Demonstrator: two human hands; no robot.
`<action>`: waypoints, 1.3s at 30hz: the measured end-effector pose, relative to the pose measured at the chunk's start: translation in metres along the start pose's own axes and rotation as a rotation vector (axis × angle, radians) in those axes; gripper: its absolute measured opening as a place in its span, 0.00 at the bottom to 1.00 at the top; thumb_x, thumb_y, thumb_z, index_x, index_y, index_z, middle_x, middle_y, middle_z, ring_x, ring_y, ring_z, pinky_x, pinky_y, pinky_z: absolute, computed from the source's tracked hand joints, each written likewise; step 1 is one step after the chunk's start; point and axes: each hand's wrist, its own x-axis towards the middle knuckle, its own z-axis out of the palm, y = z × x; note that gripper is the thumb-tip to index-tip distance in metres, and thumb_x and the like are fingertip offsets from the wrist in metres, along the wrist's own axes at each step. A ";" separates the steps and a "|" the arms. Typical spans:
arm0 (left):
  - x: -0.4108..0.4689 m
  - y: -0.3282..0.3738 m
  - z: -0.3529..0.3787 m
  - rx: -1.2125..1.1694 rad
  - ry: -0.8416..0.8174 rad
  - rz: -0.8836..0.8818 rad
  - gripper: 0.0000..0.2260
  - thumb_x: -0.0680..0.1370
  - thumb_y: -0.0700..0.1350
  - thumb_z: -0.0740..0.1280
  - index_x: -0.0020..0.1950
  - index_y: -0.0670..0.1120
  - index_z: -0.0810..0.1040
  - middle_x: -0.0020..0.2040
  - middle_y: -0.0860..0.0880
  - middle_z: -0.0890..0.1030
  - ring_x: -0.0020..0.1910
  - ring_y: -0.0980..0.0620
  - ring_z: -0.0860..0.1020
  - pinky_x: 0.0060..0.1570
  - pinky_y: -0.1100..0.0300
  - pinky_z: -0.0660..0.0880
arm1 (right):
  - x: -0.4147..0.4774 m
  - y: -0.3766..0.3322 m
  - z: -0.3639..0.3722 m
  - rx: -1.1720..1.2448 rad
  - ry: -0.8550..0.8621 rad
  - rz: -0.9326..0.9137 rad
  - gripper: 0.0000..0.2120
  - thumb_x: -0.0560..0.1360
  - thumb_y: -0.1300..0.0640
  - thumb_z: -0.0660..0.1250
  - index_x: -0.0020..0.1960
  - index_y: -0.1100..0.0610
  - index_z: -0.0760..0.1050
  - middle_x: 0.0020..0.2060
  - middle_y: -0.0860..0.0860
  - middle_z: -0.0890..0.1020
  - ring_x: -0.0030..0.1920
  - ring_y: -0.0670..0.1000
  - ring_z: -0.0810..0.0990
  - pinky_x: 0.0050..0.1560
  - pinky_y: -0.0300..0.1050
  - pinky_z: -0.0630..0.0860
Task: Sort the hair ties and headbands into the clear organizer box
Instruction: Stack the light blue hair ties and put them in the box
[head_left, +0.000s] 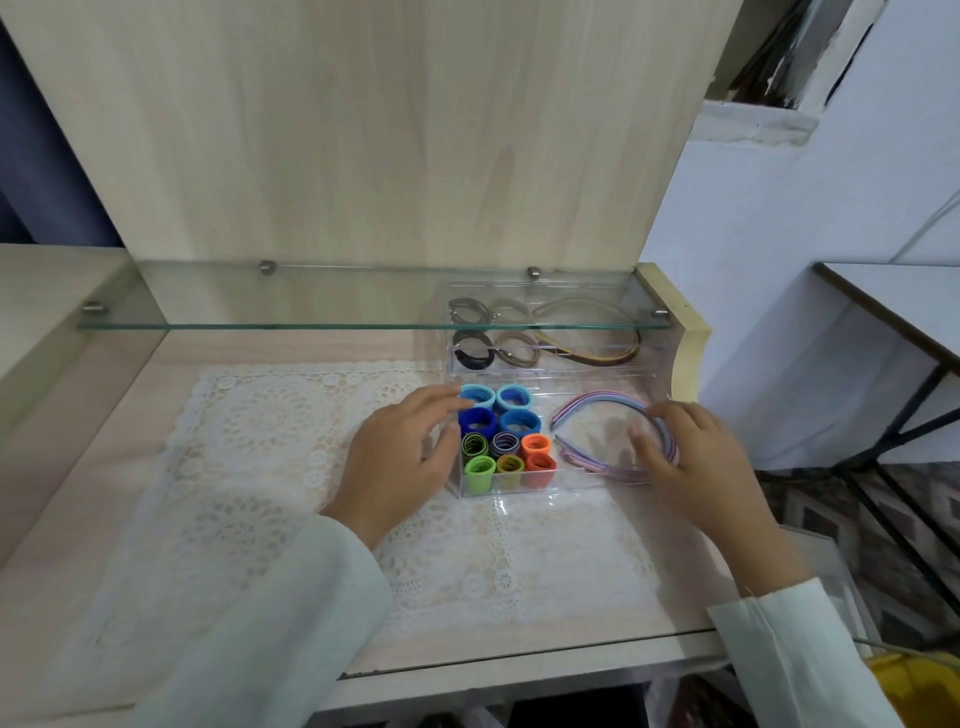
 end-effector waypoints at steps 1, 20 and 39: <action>-0.004 0.001 0.000 0.063 -0.034 0.010 0.20 0.79 0.56 0.54 0.67 0.57 0.77 0.70 0.61 0.73 0.62 0.59 0.74 0.63 0.56 0.70 | -0.002 0.002 -0.001 -0.005 0.009 -0.001 0.18 0.77 0.45 0.61 0.56 0.58 0.77 0.54 0.54 0.80 0.55 0.58 0.76 0.56 0.50 0.71; -0.040 0.022 0.004 0.377 -0.330 -0.136 0.35 0.79 0.67 0.48 0.81 0.51 0.46 0.79 0.53 0.60 0.79 0.56 0.52 0.77 0.46 0.40 | -0.019 0.005 0.005 0.141 -0.092 0.077 0.44 0.59 0.36 0.76 0.69 0.53 0.66 0.68 0.53 0.65 0.66 0.58 0.65 0.65 0.52 0.66; -0.034 0.033 -0.004 0.303 -0.276 -0.199 0.30 0.82 0.61 0.53 0.81 0.53 0.48 0.80 0.49 0.58 0.79 0.56 0.54 0.77 0.49 0.38 | -0.009 0.005 0.006 0.152 -0.077 0.032 0.39 0.64 0.38 0.75 0.69 0.50 0.66 0.67 0.48 0.65 0.65 0.55 0.63 0.66 0.51 0.64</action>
